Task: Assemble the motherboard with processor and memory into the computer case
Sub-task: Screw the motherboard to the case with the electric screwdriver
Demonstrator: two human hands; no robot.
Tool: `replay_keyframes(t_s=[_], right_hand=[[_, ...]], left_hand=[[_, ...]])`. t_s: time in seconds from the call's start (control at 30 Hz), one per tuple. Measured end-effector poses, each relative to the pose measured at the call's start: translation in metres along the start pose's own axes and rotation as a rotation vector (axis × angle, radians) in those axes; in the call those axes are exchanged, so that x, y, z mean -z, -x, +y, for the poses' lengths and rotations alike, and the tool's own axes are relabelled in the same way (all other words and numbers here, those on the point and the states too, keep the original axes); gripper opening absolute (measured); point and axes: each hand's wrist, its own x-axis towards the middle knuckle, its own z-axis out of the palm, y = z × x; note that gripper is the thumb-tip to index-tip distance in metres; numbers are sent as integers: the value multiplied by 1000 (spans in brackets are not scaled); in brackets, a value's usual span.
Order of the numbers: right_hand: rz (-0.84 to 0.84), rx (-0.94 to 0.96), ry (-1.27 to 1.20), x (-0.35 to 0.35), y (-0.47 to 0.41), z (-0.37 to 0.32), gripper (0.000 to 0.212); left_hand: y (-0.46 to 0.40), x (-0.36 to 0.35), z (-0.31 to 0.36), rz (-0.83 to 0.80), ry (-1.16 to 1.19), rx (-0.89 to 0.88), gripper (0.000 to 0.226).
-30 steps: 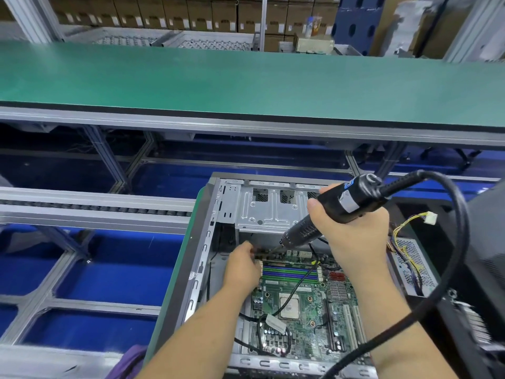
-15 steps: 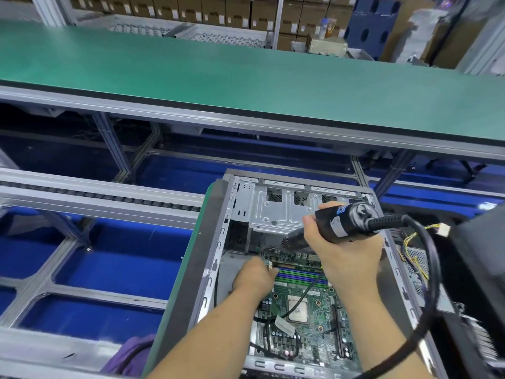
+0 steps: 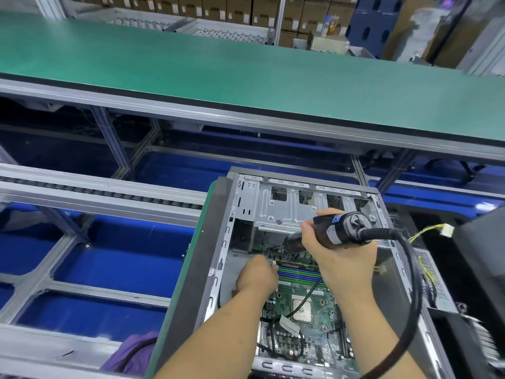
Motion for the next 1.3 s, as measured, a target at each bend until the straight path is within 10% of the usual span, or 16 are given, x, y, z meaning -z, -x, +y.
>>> replay_keyframes(t_s=[1.3], right_hand=[[-72,11,30,-5,-4,2,18]], left_hand=[[0,9,1,-81,79,48,47]])
